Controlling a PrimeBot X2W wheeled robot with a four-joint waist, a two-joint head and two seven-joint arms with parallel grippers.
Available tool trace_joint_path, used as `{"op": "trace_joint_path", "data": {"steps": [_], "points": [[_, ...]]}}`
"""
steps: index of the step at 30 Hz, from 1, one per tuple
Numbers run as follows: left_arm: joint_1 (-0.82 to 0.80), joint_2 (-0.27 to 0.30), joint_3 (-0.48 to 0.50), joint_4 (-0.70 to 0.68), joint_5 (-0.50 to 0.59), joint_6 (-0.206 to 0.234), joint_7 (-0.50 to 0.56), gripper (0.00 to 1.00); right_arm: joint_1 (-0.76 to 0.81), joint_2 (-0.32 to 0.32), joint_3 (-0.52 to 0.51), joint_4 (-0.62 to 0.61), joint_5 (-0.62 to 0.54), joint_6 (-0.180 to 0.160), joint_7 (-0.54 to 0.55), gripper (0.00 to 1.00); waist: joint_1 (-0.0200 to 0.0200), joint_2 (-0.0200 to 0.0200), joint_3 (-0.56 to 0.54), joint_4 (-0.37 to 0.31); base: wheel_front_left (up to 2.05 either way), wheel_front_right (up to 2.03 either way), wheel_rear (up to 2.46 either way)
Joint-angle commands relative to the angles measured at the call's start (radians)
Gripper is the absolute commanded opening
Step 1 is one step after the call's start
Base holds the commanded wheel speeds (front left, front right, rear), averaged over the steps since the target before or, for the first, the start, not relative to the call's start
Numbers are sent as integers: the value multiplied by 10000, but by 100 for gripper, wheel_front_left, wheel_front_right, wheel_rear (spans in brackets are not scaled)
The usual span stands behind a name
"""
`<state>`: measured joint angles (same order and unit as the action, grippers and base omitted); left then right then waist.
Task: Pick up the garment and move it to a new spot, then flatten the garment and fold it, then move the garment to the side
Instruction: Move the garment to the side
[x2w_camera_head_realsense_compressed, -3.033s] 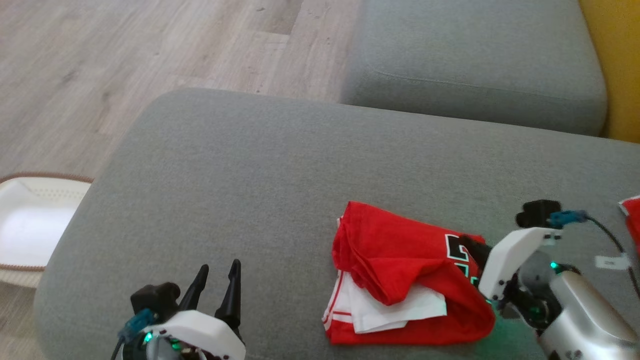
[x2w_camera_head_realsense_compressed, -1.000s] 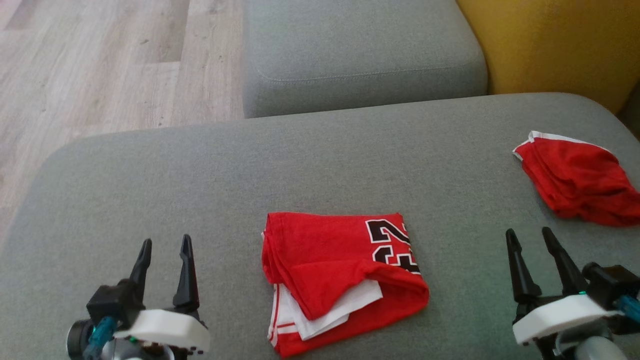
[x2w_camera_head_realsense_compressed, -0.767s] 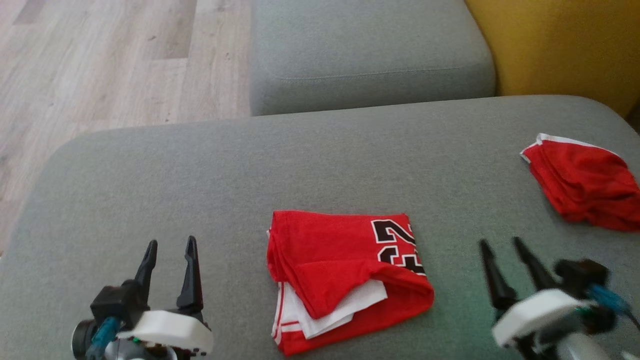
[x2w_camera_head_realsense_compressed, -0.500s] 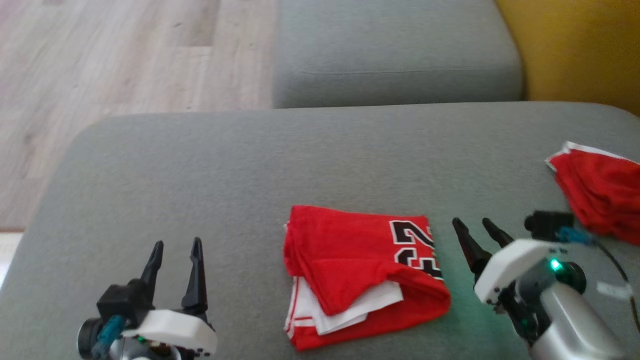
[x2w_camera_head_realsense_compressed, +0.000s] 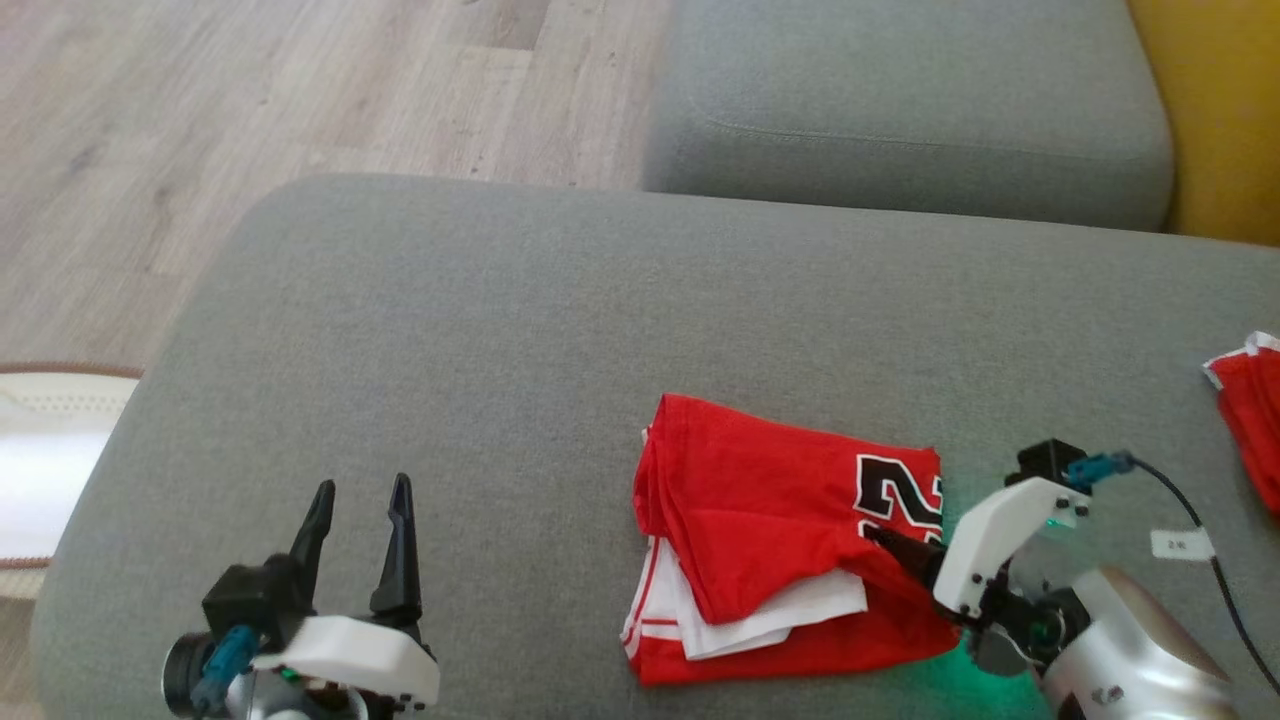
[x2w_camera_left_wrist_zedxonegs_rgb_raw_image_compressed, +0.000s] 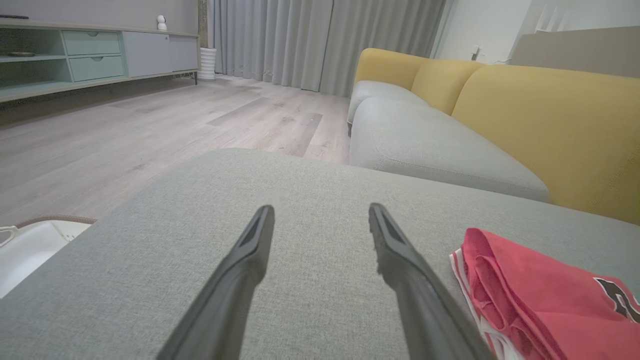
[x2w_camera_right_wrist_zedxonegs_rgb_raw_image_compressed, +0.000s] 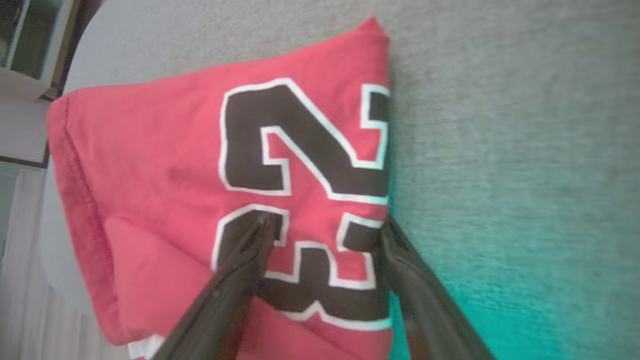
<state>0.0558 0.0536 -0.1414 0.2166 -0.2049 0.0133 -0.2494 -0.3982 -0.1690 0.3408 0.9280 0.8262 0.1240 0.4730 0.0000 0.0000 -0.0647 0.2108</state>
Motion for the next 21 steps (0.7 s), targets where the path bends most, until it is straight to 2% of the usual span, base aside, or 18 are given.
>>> {"op": "trace_joint_path", "data": {"steps": [1,3,4,7,15,21], "points": [[-606,-31,371,-286,-36,-22,-124,100,-252,123,307,-150,229,67,168,100,0,0,35,41,0,0,0],[-611,-32,353,-260,-57,-6,-124,100,-215,99,373,-112,481,67,204,100,0,0,48,45,0,0,0],[-613,-32,343,-248,-66,6,-124,100,-201,78,433,-92,572,67,216,95,0,0,46,35,0,0,0],[-582,-32,316,-246,-96,44,-124,100,-236,1,574,-112,800,67,61,0,0,0,5,-87,0,0,0],[-634,-33,-162,-373,-433,-236,-124,100,-978,-677,1226,-742,569,67,-1552,0,0,0,-155,-1076,0,0,0],[-722,-33,-999,-470,-935,-212,-124,100,-1460,-1070,1524,-979,603,67,-1896,0,0,0,-187,-2155,0,0,0]]}}
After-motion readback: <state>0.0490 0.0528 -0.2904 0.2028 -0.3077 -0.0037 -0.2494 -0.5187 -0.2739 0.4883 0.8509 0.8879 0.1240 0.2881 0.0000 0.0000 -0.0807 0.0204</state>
